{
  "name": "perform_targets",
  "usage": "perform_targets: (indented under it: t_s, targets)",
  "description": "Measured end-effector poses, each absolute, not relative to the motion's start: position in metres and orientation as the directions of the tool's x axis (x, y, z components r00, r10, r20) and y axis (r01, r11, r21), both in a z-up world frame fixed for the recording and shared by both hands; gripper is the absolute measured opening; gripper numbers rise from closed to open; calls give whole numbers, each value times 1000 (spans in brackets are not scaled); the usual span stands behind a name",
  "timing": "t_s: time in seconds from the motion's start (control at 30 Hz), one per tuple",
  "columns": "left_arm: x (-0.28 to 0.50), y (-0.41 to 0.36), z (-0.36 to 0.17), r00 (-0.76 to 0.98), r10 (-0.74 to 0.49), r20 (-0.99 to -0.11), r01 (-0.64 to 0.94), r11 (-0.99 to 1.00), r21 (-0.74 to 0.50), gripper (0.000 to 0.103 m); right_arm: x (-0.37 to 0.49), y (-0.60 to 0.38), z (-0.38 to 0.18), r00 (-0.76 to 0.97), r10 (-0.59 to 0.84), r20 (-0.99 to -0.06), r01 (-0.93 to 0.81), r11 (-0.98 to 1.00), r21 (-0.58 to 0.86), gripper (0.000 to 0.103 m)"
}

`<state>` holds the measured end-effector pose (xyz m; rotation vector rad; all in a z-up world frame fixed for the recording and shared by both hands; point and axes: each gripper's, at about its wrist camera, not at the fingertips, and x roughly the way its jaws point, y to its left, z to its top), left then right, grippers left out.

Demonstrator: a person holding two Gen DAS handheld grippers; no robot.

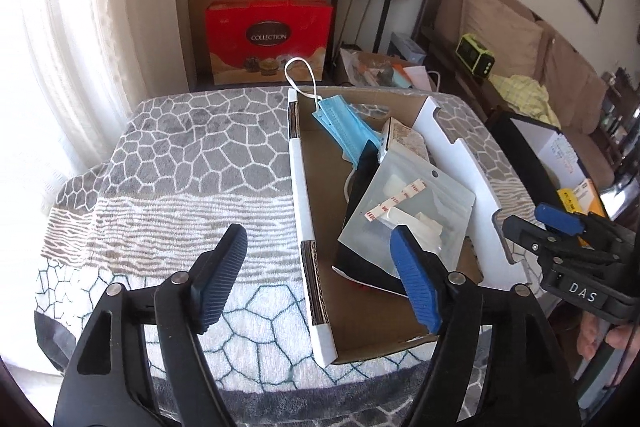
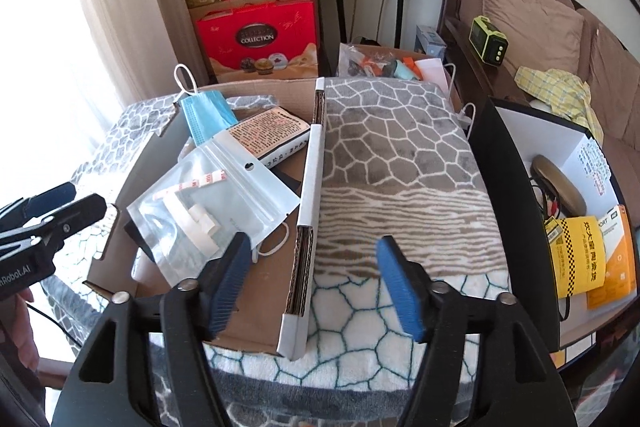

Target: Organize objects

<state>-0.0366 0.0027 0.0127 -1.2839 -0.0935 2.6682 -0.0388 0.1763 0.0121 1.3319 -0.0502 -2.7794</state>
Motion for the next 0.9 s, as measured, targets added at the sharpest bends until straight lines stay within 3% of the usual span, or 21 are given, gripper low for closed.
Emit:
perform_targets:
  t_s: [0.23, 0.33, 0.43, 0.5, 0.9]
  targets:
    - [-19, -3, 13, -627, 188, -756, -99, -982, -162, 90, -20, 174, 20, -651, -46, -758, 36, -999, 30, 85]
    - [-12, -4, 15, -644, 169, -746, -83, -985, -151, 90, -11, 173, 22, -661, -42, -749, 33, -999, 27, 88]
    - [-4, -6, 17, -650, 154, -745, -67, -987, -145, 102, -3, 171, 23, -671, -38, -740, 34, -999, 21, 94]
    - [2, -7, 19, -657, 159, -737, -67, -986, -153, 102, 4, 169, 24, -681, -41, -731, 35, -999, 24, 102]
    - [29, -4, 22, -672, 120, -731, -45, -992, -122, 103, 33, 168, 29, -725, -33, -687, 16, -999, 31, 102]
